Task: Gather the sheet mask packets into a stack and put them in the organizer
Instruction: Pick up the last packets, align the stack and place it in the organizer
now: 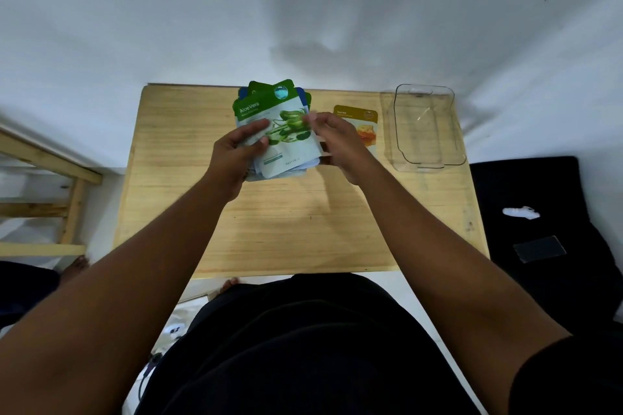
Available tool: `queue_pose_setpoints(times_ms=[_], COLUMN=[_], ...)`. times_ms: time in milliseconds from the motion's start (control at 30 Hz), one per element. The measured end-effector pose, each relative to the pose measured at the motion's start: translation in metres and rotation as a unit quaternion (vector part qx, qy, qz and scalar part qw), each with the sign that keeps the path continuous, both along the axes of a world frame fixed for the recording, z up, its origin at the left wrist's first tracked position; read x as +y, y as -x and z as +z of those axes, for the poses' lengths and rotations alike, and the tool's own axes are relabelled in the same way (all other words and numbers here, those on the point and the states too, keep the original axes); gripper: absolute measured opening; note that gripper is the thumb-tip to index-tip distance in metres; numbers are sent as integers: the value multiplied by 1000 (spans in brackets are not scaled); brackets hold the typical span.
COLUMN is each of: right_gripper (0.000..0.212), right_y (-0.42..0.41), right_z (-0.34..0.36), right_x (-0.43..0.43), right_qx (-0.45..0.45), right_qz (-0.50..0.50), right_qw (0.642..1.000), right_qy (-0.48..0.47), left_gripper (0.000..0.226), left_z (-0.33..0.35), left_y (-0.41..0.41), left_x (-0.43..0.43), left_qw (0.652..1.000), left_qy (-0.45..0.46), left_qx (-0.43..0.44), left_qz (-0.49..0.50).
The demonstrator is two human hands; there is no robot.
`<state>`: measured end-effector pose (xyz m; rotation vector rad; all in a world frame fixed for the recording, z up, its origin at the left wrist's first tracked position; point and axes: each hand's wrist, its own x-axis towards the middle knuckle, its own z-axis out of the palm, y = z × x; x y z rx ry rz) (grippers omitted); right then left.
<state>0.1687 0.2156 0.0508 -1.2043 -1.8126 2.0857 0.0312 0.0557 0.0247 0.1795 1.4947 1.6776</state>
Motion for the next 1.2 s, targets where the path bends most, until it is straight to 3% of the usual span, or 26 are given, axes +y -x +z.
queue_pose_setpoints(times_ms=[33, 133, 233, 333, 500, 767, 967, 1100, 1200], right_gripper=[28, 23, 20, 33, 53, 62, 50, 40, 34], right_y=[-3, -14, -20, -21, -19, -15, -22, -22, -22], right_z=[-7, -42, -73, -85, -96, -95, -78, -34, 14], right_x=[4, 20, 37, 52, 69, 77, 65, 61, 57], right_qx=[-11, -93, -203, -305, -355, -269, -215, -116, 3], right_qz=[-46, -141, -122, -79, -32, -79, -80, -139, -170], right_qw=[999, 967, 925, 895, 879, 931, 942, 959, 979], right_qy=[-5, -189, -298, -317, -317, -233, -247, -217, -111], left_gripper=[29, 29, 28, 28, 28, 29, 29, 31, 31], left_z=[-3, -12, -19, -26, -39, -40, -26, -7, 10], left_y=[0, -4, -8, -12, -17, -23, -15, -6, 0], left_x=[-1, -4, -4, -4, -8, -15, -15, -12, -10], left_qw=[1000, 999, 998, 998, 998, 997, 998, 999, 999], left_qy=[5, 21, 41, 51, 50, 61, 57, 35, 23], left_qx=[-5, -23, -33, -34, -38, -51, -39, -31, -22], left_qz=[4, 13, 18, 12, 3, -2, -2, -9, -15])
